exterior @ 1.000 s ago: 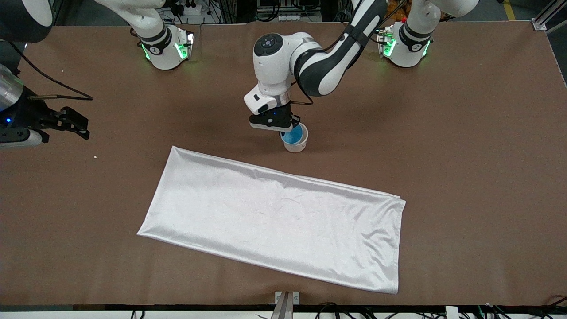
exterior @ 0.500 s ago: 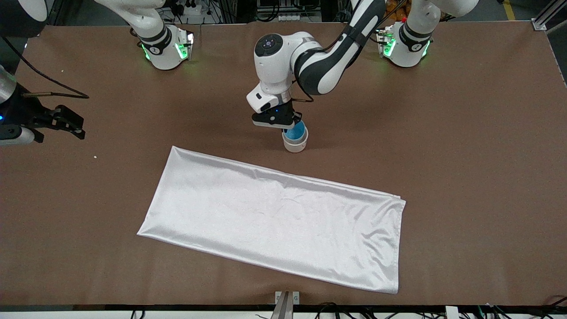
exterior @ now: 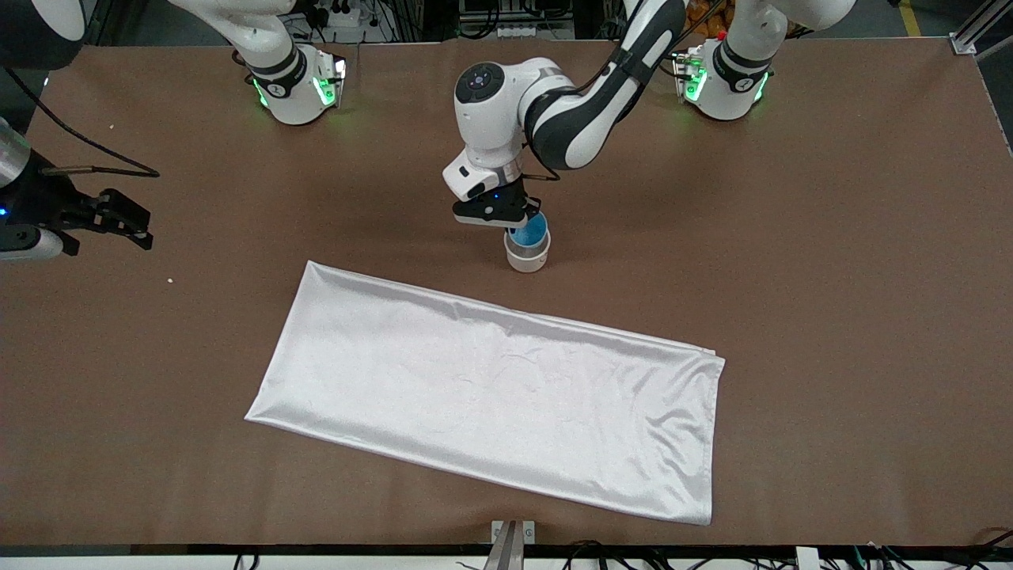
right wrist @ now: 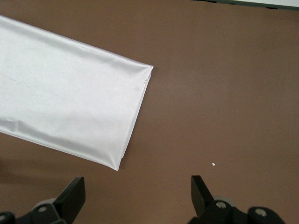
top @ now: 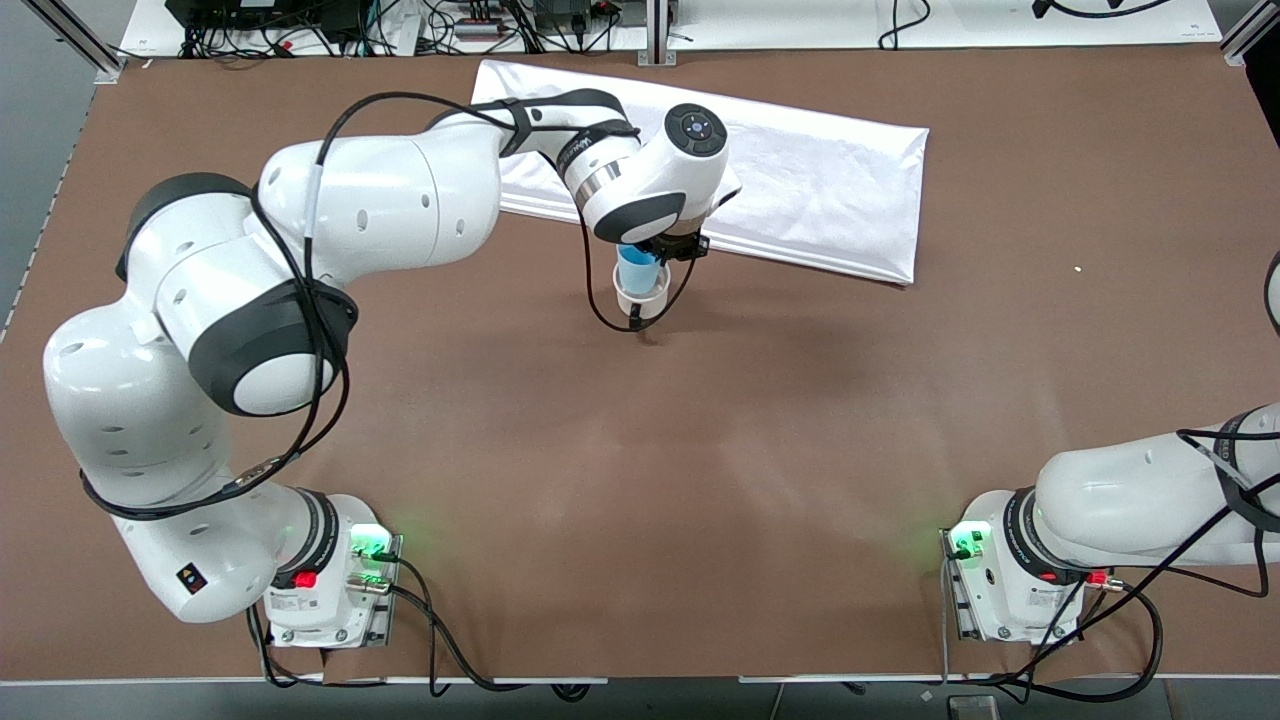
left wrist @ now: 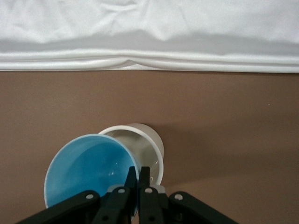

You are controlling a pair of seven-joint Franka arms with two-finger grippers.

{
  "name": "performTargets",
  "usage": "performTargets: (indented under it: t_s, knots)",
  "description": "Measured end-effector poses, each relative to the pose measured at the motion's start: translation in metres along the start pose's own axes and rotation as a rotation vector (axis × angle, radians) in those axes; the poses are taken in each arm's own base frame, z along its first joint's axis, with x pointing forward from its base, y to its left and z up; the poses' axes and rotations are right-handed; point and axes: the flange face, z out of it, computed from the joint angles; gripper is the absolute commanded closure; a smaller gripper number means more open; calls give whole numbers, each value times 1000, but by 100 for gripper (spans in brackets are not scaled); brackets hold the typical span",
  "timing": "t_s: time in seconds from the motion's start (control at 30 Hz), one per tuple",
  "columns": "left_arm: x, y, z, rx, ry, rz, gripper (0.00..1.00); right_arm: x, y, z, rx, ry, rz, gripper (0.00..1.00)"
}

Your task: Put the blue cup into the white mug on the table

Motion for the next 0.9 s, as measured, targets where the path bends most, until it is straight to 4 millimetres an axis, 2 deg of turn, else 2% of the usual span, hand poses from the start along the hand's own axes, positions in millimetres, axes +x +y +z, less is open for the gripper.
performTargets:
  t_s: [0.07, 0.1, 0.13, 0.17, 0.6, 0.9]
  knots:
    - [0, 0, 0, 0, 0, -1, 61, 0, 0, 1, 0, -1, 0, 0]
    - [1, -1, 0, 0, 0, -3, 47, 0, 0, 1, 0, -2, 0, 0]
    - [1, -1, 0, 0, 0, -4, 19, 0, 0, 1, 0, -2, 0, 0]
    - [2, -2, 0, 0, 0, -5, 0, 0, 0, 1, 0, -2, 0, 0]
    - [9, -4, -5, -8, 10, -16, 0, 0, 2, 3, 1, -8, 3, 0]
    - [26, -15, -21, -27, 35, -46, 0, 4, 0, 20, 26, -40, 5, 0]
